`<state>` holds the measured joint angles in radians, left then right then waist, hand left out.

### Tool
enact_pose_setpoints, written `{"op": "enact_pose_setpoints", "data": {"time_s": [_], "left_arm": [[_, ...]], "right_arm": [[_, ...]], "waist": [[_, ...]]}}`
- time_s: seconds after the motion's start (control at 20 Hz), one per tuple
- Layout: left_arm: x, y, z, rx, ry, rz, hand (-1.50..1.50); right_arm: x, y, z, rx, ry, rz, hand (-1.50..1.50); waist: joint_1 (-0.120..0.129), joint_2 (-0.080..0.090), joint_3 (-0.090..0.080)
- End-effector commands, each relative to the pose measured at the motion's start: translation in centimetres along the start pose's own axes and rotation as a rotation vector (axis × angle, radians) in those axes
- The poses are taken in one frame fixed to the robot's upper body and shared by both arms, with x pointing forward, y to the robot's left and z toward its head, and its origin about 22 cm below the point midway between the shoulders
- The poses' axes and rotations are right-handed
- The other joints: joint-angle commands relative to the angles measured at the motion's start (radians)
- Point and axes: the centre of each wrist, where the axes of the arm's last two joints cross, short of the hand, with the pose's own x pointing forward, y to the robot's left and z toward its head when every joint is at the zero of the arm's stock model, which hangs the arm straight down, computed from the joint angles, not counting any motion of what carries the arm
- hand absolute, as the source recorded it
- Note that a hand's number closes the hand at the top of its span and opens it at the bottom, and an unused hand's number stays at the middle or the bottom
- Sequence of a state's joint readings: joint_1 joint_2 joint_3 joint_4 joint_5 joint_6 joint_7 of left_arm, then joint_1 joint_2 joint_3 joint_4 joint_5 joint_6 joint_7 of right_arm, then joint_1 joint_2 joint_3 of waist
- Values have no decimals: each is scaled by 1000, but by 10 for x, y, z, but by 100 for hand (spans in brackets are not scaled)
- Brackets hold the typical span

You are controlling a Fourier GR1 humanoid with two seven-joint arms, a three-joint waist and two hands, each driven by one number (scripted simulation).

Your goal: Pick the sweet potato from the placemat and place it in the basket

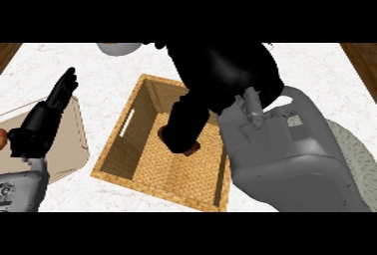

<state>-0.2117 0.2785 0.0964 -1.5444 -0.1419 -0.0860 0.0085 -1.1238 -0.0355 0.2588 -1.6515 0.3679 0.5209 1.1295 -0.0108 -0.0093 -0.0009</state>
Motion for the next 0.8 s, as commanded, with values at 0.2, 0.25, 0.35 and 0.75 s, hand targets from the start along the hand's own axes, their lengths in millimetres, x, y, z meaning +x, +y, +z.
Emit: {"op": "enact_pose_setpoints", "data": {"time_s": [0.2,0.25,0.35,0.75], "left_arm": [[2,-13,-8,-20,-5,16,0],[-5,5,-3,-5,-13,-11,0],[9,7,3,4,-28,-17,0],[4,-2,10,6,-20,1,0]], "right_arm": [[9,-10,15,-55,114,-200,-150],[0,-8,18,-119,108,-287,-150],[-13,-35,18,-204,131,-400,-150],[-80,-70,37,-538,270,-612,-150]], "waist": [[5,4,0],[7,4,0],[15,-2,1],[-5,0,3]]}}
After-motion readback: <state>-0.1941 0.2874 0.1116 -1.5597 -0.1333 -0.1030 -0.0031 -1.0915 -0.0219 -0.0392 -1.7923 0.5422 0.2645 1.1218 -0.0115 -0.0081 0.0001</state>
